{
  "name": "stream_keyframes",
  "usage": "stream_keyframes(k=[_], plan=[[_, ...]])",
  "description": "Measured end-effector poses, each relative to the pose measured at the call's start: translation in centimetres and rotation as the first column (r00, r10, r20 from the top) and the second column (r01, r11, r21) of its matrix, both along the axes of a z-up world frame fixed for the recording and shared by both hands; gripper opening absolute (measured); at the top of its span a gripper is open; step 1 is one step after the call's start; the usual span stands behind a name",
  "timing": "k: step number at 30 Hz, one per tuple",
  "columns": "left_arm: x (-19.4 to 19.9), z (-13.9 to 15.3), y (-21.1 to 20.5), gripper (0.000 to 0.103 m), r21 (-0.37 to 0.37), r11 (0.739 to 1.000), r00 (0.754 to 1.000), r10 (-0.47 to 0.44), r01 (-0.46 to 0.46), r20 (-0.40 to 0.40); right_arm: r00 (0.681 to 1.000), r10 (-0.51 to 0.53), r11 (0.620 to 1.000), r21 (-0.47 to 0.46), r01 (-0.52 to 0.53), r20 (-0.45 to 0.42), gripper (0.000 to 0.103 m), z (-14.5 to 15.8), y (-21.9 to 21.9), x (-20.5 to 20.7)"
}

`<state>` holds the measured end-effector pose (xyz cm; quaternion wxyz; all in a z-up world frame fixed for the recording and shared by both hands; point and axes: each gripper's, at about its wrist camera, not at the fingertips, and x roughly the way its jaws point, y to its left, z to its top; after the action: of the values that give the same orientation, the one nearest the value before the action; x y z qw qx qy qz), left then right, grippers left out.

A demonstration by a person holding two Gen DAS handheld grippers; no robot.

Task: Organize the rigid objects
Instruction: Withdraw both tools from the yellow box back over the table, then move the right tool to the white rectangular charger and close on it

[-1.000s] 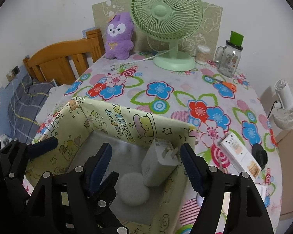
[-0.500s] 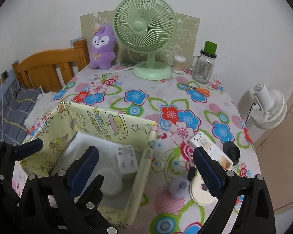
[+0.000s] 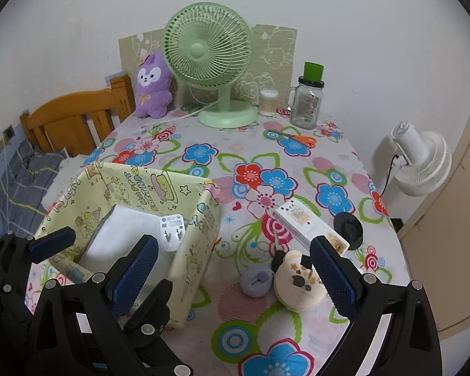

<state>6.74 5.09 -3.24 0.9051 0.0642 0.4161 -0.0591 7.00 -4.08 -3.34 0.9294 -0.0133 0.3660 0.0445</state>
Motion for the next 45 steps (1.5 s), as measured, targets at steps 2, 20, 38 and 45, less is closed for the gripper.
stream_keyframes(k=[2, 20, 38, 45], plan=[[-0.3, 0.1, -0.6, 0.103, 0.004, 1.000, 1.000, -0.005, 0.005, 0.013, 1.000, -0.005, 1.000, 0.008, 0.005, 0.006, 0.099, 0.1, -0.8, -0.4], [-2.6, 1.2, -6.2, 0.103, 0.004, 0.999, 0.995, -0.044, 0.044, 0.085, 0.995, -0.069, 0.998, 0.015, 0.068, 0.067, 0.103, 1.0, -6.7, -3.2], [-4.1, 0.7, -10.0, 0.103, -0.029, 0.999, 0.987, -0.016, 0.021, 0.161, 0.990, -0.106, 0.994, 0.033, 0.103, 0.089, 0.103, 0.1, -11.1, -4.7], [-4.2, -0.5, -10.9, 0.103, -0.048, 0.999, 0.987, -0.001, 0.009, 0.164, 0.994, -0.100, 0.993, 0.074, 0.096, 0.043, 0.103, -1.4, -12.4, -4.4]])
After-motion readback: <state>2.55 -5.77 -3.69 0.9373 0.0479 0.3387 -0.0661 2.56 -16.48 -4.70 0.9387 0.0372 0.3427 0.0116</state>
